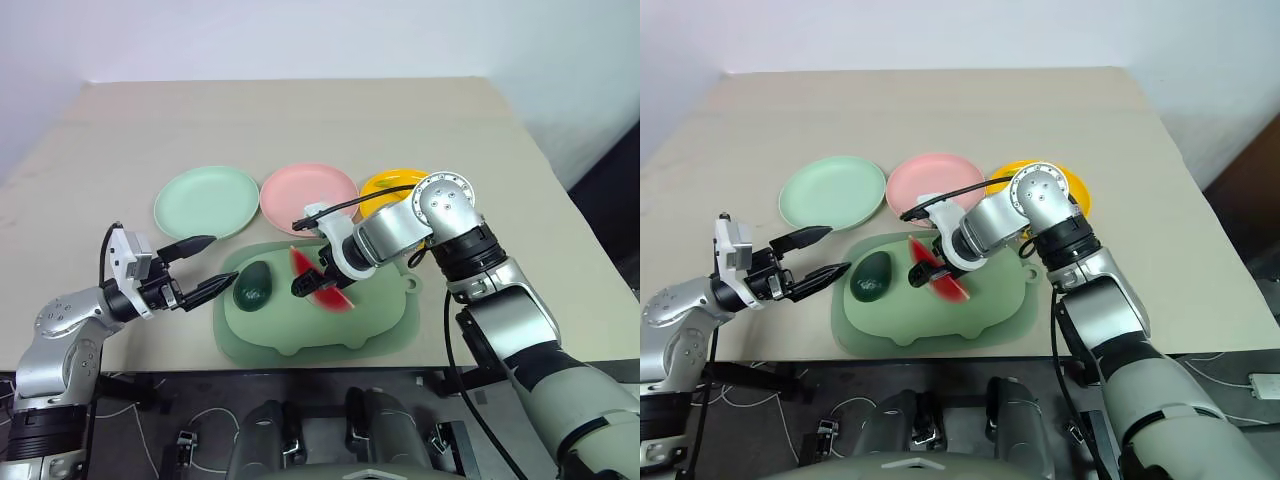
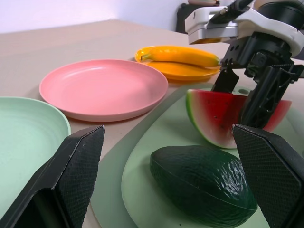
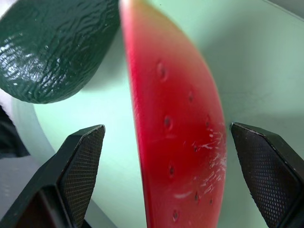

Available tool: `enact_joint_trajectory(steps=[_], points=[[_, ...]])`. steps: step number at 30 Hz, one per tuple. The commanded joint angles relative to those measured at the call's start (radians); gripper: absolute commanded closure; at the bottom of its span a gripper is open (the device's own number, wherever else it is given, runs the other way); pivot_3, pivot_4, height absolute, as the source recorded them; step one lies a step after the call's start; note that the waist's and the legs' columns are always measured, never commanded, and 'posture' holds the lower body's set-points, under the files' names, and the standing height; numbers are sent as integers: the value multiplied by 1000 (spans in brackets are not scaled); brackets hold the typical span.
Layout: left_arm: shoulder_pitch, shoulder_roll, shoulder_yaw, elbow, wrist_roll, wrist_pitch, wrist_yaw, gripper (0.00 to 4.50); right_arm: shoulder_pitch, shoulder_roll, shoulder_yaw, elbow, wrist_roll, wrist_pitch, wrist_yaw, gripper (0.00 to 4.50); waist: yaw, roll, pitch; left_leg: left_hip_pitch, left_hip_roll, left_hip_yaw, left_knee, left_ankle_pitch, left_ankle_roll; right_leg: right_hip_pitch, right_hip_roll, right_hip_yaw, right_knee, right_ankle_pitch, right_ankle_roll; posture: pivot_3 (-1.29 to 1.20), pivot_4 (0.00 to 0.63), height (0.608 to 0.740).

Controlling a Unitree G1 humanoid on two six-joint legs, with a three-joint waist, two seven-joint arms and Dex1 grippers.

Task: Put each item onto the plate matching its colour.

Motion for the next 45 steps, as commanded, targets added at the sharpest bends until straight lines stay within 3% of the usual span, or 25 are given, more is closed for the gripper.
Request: enact_joint_trajectory(steps=[1,3,6,9,18,23,31,37,41,45], points=[[-12,7,2,-25,-3,-9,3,0,-5,-18,63,-33,-64,6,55,17,0,0,0,0,0,0,0,0,0,0,0,0,0,0,0,0,150,696],[-11,6,1,-26,-3,-9,6,0,-10,-26,88,-56,-91,6,94,17,0,-1,0,0,0,0,0,0,0,0,0,0,0,0,0,0,150,696],[-4,1,0,-26,0,-16,7,0,-3,-26,93,-72,-121,6,129,548,0,-1,-1,0,0,0,0,0,0,0,0,0,0,0,0,0,150,696],[4,-1,2,-19,4,-26,2,0,0,-26,96,-82,-148,6,159,1514,0,-1,-1,0,0,0,0,0,0,0,0,0,0,0,0,0,150,696],[12,8,10,3,6,-44,-14,0,-3,-26,119,-117,-226,6,246,1514,0,-1,-1,0,0,1,0,0,0,-1,0,0,0,0,0,0,150,696],[10,10,10,10,7,-47,-18,0,5,-20,110,-130,-251,6,271,2422,0,-1,-1,0,0,1,-1,0,0,-1,0,0,0,0,0,0,150,696],[21,13,17,-10,0,-37,-11,0,3,3,23,-127,-289,6,324,2422,-1,-1,-1,-1,1,1,-1,0,0,-2,0,1,-1,0,0,0,150,696],[41,22,37,0,-2,-54,-22,0,-114,26,-148,-87,-414,-33,436,2422,1,0,0,-4,1,3,-1,0,0,-6,0,1,0,0,0,0,150,696],[46,18,33,-15,-5,-54,-10,0,-190,29,-136,20,-598,-198,569,2422,0,0,0,-4,1,3,-1,0,0,-6,0,1,-1,0,0,0,150,696],[49,14,29,-27,-8,-50,-3,0,-286,67,-125,295,-808,-446,705,2422,-1,0,0,-4,1,4,-1,0,0,-6,0,1,-1,0,0,0,150,696]])
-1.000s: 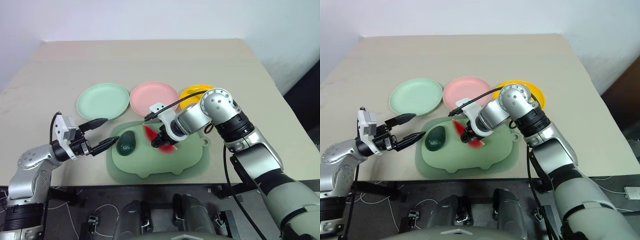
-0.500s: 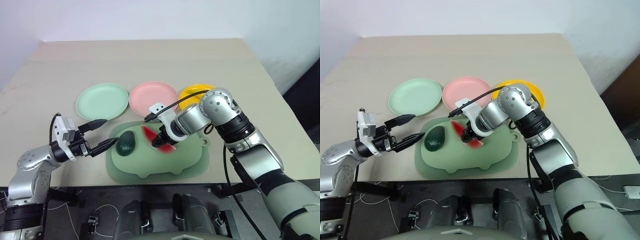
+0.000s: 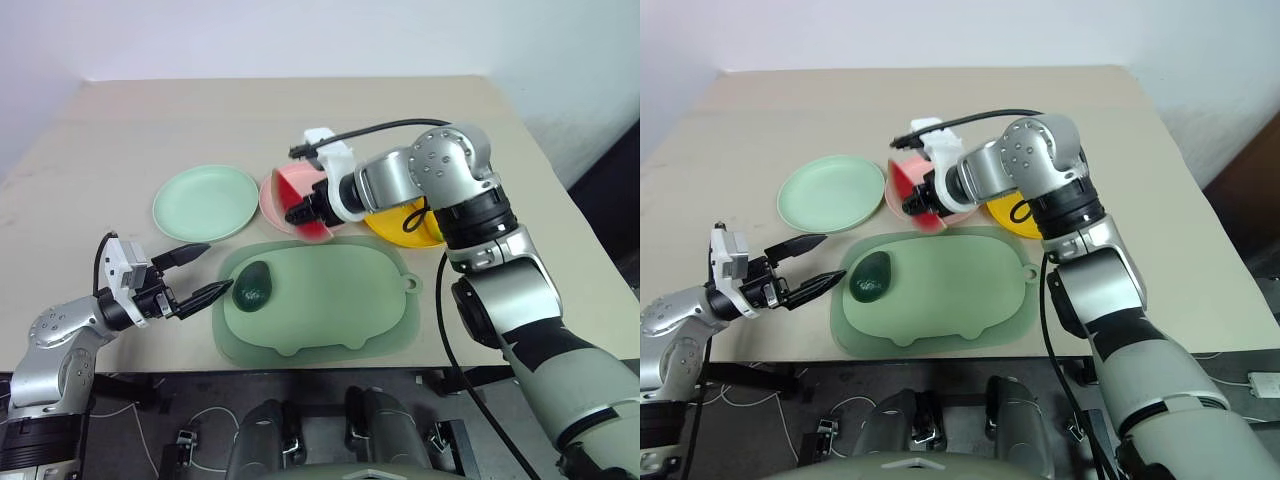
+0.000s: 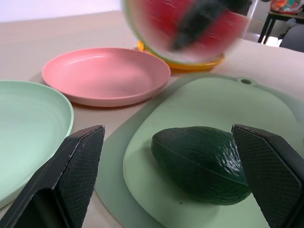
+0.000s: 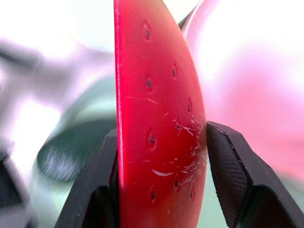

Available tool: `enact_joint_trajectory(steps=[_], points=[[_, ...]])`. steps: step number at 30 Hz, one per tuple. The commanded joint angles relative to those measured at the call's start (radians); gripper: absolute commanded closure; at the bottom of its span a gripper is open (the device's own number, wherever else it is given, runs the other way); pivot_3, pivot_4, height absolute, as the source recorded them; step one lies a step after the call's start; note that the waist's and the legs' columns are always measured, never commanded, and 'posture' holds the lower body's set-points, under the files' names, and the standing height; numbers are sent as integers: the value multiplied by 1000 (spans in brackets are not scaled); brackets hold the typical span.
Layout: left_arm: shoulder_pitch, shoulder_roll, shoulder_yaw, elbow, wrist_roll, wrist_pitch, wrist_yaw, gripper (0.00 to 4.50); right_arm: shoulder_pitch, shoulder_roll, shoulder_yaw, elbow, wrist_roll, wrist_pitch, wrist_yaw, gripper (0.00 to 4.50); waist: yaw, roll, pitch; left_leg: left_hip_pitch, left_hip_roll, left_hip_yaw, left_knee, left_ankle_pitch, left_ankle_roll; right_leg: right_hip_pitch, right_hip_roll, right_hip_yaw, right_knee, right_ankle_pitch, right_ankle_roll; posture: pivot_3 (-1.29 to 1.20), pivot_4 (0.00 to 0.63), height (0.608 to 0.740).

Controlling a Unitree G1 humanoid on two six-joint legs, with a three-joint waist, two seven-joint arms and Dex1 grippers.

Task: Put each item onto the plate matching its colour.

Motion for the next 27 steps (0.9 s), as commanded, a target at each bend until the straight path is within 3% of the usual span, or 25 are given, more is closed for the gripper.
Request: enact_joint_trajectory(steps=[1,10,20,27], points=[[2,6,18,-41,-10,-10,5,0,-105,39,-14,224,-177,-227,117,2422,-1,0,0,0,0,0,0,0,0,0,0,0,0,0,0,0,150,696],[10,9,25,-104,-18,25,55,0,-210,173,-64,651,-448,-586,272,2422,-14,0,0,0,0,2,-1,0,0,-2,1,1,1,0,0,0,150,696],[72,5,45,-116,-13,-6,60,0,-211,227,-135,758,-609,-667,317,2422,-27,1,1,-1,0,2,-1,0,0,-3,0,2,2,0,0,0,150,696],[100,7,57,-133,-15,-9,62,0,-202,245,-162,762,-682,-682,334,24,-25,1,1,-1,0,2,-1,0,-1,-3,0,2,2,0,0,0,150,696]])
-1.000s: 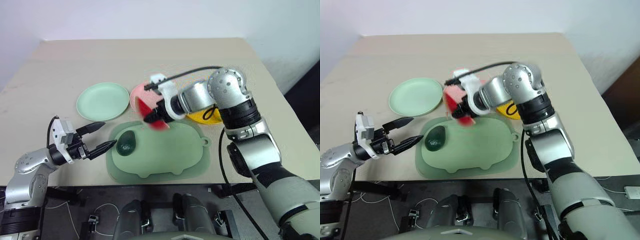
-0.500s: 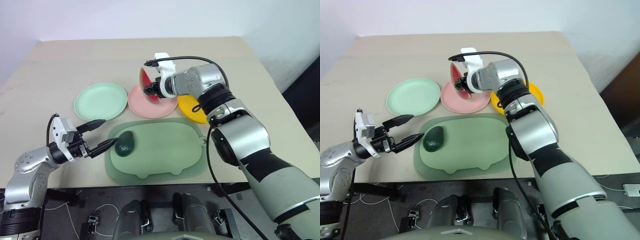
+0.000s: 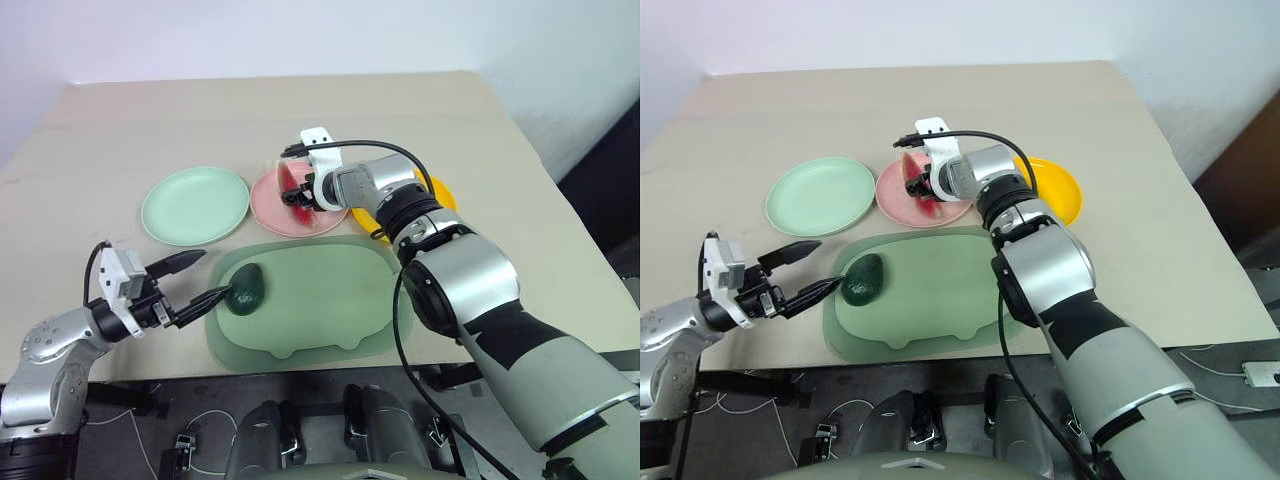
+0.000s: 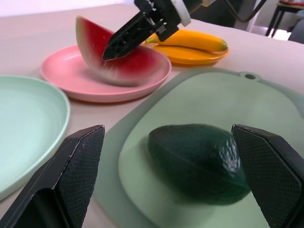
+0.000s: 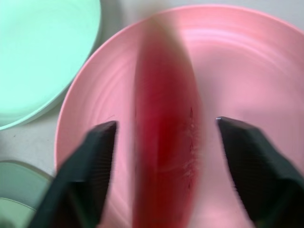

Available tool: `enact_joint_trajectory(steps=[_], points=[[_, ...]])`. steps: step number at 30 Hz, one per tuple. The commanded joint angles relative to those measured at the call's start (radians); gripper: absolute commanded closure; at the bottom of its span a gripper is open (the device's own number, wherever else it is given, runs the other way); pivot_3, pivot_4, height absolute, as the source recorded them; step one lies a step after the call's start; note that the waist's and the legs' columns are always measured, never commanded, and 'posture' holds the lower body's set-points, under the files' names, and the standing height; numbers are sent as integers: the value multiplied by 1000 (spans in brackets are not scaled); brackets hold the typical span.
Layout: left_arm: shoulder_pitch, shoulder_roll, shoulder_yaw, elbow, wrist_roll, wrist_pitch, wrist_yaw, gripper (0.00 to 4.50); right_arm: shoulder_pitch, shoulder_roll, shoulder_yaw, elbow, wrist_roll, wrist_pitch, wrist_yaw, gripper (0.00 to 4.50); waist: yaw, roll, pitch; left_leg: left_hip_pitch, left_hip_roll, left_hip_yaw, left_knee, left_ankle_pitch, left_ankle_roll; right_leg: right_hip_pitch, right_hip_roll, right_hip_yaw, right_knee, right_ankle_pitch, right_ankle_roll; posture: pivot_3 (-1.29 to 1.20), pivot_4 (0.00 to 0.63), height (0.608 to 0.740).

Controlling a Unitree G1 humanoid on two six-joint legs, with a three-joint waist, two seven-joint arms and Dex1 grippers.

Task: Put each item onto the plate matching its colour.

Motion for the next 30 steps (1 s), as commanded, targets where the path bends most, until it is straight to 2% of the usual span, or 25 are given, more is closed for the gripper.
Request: enact_joint_trajectory(steps=[1,6,11,17,20,23,30], points=[[7,8,25,-47,-13,-12,4,0,-33,8,-32,-8,-29,-23,5,24,0,0,0,0,0,0,0,0,0,0,0,0,0,0,0,0,150,696],[-2,15,28,-49,-18,-3,8,0,-46,-13,-59,-35,-51,-4,39,24,-1,0,0,0,0,0,0,0,0,0,0,0,0,0,0,0,150,696],[-12,26,36,-40,-22,3,1,0,-1,-96,-55,-252,-28,130,178,24,0,0,0,-1,0,0,0,0,0,0,0,0,0,0,0,0,150,696],[-16,32,42,-13,-18,-4,-22,0,261,-177,-43,-812,35,349,212,24,1,-1,0,0,0,-2,0,0,0,0,-1,0,0,0,0,0,150,696],[-18,35,45,0,-18,-6,-36,0,413,-197,-82,-1075,65,328,190,24,2,0,0,0,0,-1,0,0,0,0,-1,0,0,0,0,0,150,696],[-20,39,48,7,-19,-6,-47,0,562,-228,-118,-1311,135,314,230,24,3,0,0,0,0,-1,0,0,0,-1,-1,0,0,0,0,0,150,696],[-12,47,62,-8,-33,12,-56,0,805,-293,-188,-1581,256,281,265,24,4,-1,0,1,0,-1,0,0,0,0,-1,0,-1,-1,-2,0,150,696]])
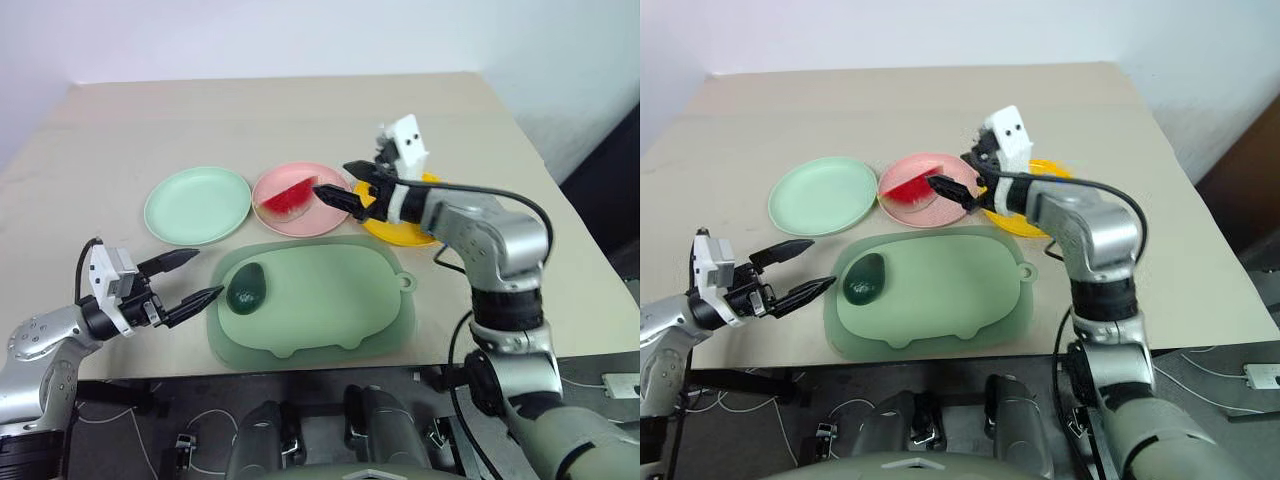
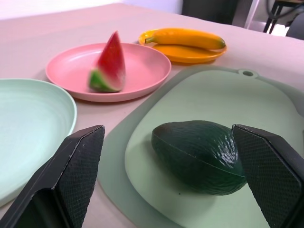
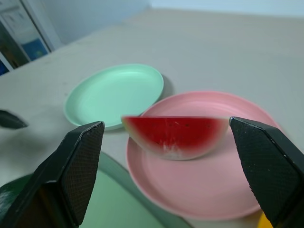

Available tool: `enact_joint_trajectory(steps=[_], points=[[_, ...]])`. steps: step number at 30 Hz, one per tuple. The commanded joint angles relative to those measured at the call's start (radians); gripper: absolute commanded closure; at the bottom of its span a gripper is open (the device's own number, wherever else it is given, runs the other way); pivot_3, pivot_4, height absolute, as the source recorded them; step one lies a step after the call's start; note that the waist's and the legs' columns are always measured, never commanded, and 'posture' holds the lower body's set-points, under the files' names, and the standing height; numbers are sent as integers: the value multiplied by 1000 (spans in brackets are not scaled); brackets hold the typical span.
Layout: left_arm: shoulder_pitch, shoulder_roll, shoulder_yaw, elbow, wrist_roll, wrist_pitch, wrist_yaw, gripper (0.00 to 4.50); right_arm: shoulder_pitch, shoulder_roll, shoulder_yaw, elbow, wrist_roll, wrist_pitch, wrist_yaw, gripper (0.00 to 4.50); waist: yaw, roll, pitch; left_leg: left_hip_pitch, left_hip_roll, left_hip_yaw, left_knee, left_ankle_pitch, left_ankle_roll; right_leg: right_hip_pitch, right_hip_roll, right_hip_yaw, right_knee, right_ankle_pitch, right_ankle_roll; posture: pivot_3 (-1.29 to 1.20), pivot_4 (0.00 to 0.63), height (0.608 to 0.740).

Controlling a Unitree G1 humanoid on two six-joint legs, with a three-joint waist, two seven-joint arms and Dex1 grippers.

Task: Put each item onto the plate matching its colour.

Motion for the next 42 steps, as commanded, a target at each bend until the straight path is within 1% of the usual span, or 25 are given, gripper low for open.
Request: enact_joint_trajectory(steps=[1,4,7,12,15,20,23,28,33,37,42], points=[[9,14,29,-32,-24,-2,-6,0,73,-22,-54,-115,86,-12,26,24,0,0,0,0,0,0,0,0,0,0,0,0,0,0,0,0,150,696],[25,12,32,-47,-30,2,-1,0,145,-55,-69,-169,140,7,43,24,0,0,0,0,0,0,0,0,0,0,0,0,0,0,0,0,150,696],[46,11,40,-83,-48,20,12,0,225,-115,-65,-237,190,-13,98,24,1,0,0,0,0,0,0,0,0,0,0,0,-1,0,-1,0,150,696],[67,9,29,-134,-61,51,30,0,268,-161,-32,-232,187,-57,106,24,4,0,0,1,0,-1,0,0,0,2,0,0,-3,-1,0,0,150,696],[58,6,13,-136,-54,62,42,0,266,-168,4,-219,167,-83,95,24,7,0,0,1,0,-1,-1,0,0,2,0,0,-5,-1,0,0,150,696],[33,-46,-65,-198,-52,126,133,0,256,-164,17,-205,148,-113,51,24,22,0,0,1,0,-1,0,0,1,3,0,0,-6,0,-1,0,150,696],[13,-58,-101,-182,-41,132,136,0,266,-167,8,-228,174,-98,40,24,27,0,0,1,0,-1,0,0,1,3,0,0,-7,0,-2,0,150,696],[-9,-72,-148,-152,-24,144,141,0,297,-203,9,-270,185,-98,43,24,28,0,0,1,0,-1,0,0,1,4,1,0,-8,0,-2,0,150,696],[-33,-97,-191,-140,6,141,174,0,324,-232,-6,-300,207,-86,34,24,28,0,0,1,0,-2,0,0,1,5,1,-1,-8,0,-2,0,150,696],[-54,-116,-242,-143,52,139,202,0,337,-250,-20,-323,219,-75,15,24,30,-1,0,1,0,-2,0,0,1,6,1,-1,-9,0,-2,0,150,696],[-89,-130,-270,-114,113,124,246,0,339,-262,-22,-335,225,-64,-8,24,31,-1,0,1,0,-2,0,0,1,6,1,-2,-10,1,-3,0,150,696]])
